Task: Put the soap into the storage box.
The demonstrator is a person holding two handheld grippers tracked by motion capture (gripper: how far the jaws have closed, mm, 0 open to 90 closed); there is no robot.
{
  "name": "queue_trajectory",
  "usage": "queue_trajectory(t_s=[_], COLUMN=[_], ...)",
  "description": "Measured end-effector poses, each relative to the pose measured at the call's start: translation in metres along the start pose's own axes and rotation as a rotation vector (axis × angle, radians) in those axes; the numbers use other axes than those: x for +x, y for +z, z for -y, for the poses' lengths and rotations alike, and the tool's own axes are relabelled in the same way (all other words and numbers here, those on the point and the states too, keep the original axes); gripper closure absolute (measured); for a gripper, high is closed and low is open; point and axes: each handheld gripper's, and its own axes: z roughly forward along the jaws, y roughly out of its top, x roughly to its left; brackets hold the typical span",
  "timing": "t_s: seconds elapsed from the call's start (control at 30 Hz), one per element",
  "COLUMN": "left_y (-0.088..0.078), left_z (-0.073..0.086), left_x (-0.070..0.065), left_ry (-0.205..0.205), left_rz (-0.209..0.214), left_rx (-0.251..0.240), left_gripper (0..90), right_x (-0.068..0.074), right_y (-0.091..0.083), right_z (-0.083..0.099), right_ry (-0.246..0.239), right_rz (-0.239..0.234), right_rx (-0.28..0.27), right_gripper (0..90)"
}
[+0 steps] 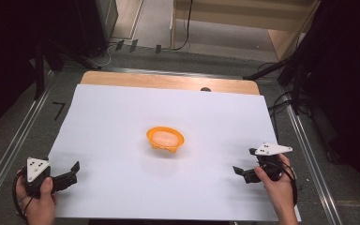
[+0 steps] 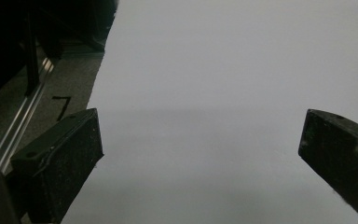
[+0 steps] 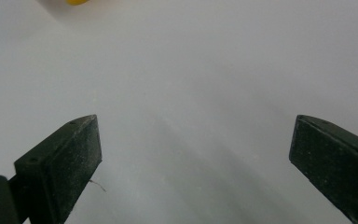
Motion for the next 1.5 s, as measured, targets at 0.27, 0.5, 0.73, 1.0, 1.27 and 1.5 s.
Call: queue_trajectory(t_s=[0.27,0.5,0.73,1.0,1.27,1.5], left_y=[0.0,0.0,0.0,0.0,0.0,0.0], left_z=[0.0,0.0,0.0,0.0,0.0,0.0], left_x=[0.0,0.0,0.0,0.0,0.0,0.0], left_ry=[0.0,0.0,0.001,0.002,-0.001,0.0], left_rz=[-0.001,-0.001,-0.003,-0.004,-0.004,-0.003], left_rx=[-0.003,-0.004,-0.005,-0.004,-0.007,-0.009], left_gripper=[0.0,0.0,0.0,0.0,0.0,0.0], right_x=[-0.006,-0.007,-0.009,-0.012,-0.014,-0.015], right_y=[-0.008,-0.014,-0.023,-0.04,-0.053,-0.062], right_z=[0.018,0.035,0.048,0.066,0.08,0.089], right_ry=[0.025,0.045,0.069,0.102,0.124,0.134], right_rz=[0.02,0.042,0.061,0.088,0.091,0.104], right_rx=[-0.026,-0.039,-0.077,-0.118,-0.156,-0.181], right_gripper=[2.3,2.3,2.3,2.3,2.3,2.3])
